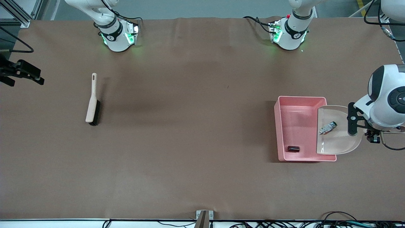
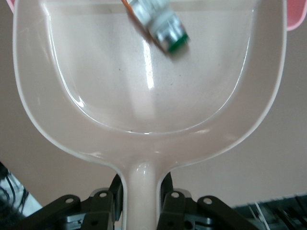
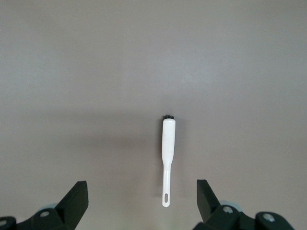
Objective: Clean e-waste and dump in bin
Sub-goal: 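Tilt the dustpan over the pink bin with the left gripper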
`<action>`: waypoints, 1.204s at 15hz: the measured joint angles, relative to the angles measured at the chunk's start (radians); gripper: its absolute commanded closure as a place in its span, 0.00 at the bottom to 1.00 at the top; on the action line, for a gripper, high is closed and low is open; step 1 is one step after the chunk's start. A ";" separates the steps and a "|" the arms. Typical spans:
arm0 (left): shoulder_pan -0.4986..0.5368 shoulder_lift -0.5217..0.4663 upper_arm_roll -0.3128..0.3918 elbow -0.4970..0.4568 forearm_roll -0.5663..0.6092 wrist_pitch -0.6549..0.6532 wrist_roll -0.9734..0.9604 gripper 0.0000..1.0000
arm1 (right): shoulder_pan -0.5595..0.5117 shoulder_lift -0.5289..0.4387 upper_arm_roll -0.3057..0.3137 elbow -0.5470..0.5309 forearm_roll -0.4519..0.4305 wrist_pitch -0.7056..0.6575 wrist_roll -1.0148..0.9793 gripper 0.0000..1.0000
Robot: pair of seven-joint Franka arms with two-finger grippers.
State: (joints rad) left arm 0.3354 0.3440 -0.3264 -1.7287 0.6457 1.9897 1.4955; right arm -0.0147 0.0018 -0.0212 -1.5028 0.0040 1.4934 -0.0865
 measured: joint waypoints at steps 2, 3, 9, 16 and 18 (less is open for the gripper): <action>-0.055 -0.008 0.031 0.000 0.047 -0.025 -0.047 1.00 | -0.001 -0.002 -0.006 0.000 -0.001 0.002 -0.001 0.00; -0.083 -0.012 0.045 0.000 0.071 -0.037 -0.073 1.00 | -0.002 -0.002 -0.010 0.000 -0.001 0.005 -0.001 0.00; -0.161 -0.047 0.070 0.050 0.164 -0.088 -0.160 1.00 | -0.004 -0.002 -0.014 -0.005 -0.005 0.008 -0.001 0.00; -0.183 -0.053 -0.017 0.174 -0.036 -0.086 -0.277 1.00 | -0.050 -0.005 -0.018 -0.007 -0.006 0.009 -0.001 0.00; -0.214 -0.053 -0.051 0.182 -0.079 -0.079 -0.353 1.00 | -0.057 -0.005 -0.019 -0.007 -0.006 -0.006 -0.002 0.00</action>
State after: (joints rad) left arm 0.1216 0.2909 -0.3774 -1.5470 0.5665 1.9111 1.1421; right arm -0.0721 -0.0028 -0.0399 -1.5094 -0.0021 1.4877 -0.0883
